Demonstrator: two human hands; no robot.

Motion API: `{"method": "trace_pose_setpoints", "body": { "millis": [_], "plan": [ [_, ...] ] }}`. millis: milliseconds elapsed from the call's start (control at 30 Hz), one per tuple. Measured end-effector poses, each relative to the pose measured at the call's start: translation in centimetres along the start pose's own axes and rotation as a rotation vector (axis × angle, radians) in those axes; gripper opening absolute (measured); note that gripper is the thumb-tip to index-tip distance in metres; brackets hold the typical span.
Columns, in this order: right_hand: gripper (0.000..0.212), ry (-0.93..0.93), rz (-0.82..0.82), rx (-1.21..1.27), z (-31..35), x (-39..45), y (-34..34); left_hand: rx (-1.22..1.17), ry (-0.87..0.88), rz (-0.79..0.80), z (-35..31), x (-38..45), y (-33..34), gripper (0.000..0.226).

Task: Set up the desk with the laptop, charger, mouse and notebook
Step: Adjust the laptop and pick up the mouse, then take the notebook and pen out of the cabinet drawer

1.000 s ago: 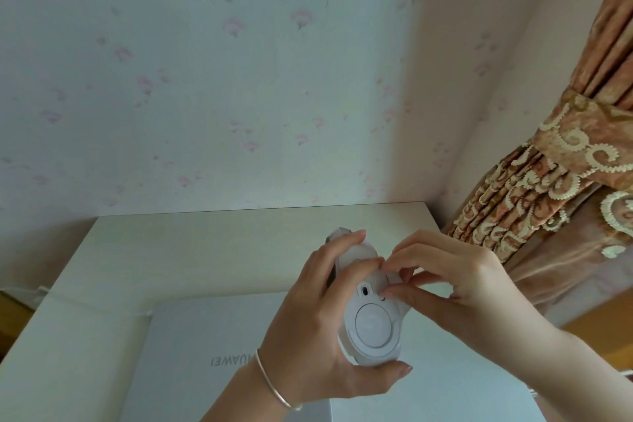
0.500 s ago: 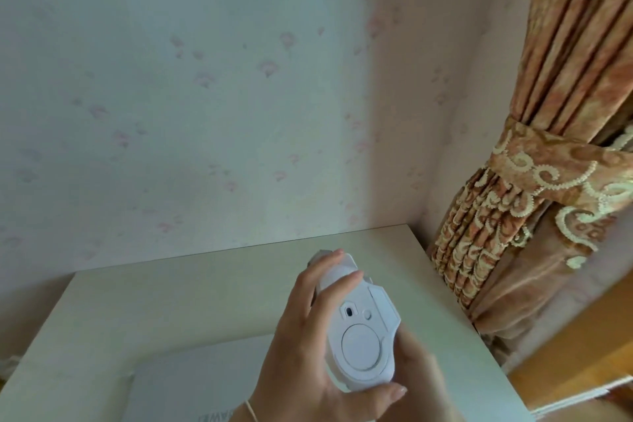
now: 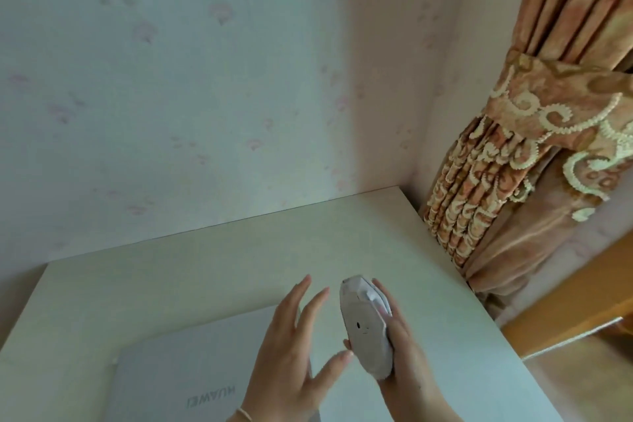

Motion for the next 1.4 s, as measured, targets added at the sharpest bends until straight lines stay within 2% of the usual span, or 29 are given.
{"method": "trace_pose_setpoints", "body": {
  "millis": [67, 133, 200, 300, 500, 600, 933, 1033, 1233, 1400],
  "plan": [
    [0.034, -0.077, -0.110, -0.170, -1.2, 0.8, -1.4, 0.132, -0.093, 0.045, 3.3, -1.2, 3.2, 0.065],
    [0.038, -0.171, -0.190, -0.393, -2.6, 1.4, -2.7, 0.259, -0.194, 0.098, 6.3, -2.4, 6.2, 0.065],
    [0.040, -0.293, -0.247, -0.698, -4.1, 2.1, -3.5, 0.341, -0.273, 0.145, 8.5, -3.1, 8.2, 0.063],
    [0.039, -0.434, -0.308, -1.218, -6.2, 3.1, -3.9, 0.380, -0.302, 0.184, 10.3, -3.6, 10.6, 0.061],
    [0.047, -0.416, -0.374, -1.566, -10.2, 4.4, -4.9, 0.454, -0.368, 0.254, 13.1, -4.5, 13.7, 0.060],
    [0.049, -0.379, -0.386, -1.641, -11.8, 4.5, -5.8, 0.480, -0.368, 0.249, 13.8, -5.0, 14.1, 0.060],
    [0.040, -0.422, -0.390, -1.768, -12.4, 4.5, -6.1, 0.517, -0.342, 0.230, 14.1, -5.0, 14.3, 0.060],
    [0.046, -0.367, -0.364, -1.781, -11.9, 4.4, -6.1, 0.507, -0.357, 0.220, 13.9, -4.9, 13.9, 0.061],
    [0.057, -0.253, -0.308, -1.774, -7.8, 2.6, -6.4, 0.467, -0.356, 0.187, 10.9, -3.9, 11.9, 0.058],
    [0.054, -0.284, -0.441, -1.692, -1.2, -1.3, -9.1, 0.376, -0.200, 0.139, 4.0, -1.7, 10.7, 0.053]
  ]
}}
Point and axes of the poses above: each hand's wrist, its own x-axis towards the middle knuckle, its own y-axis out of the palm, z = x × y, the point moved 7 cm from there along x, towards the middle knuckle
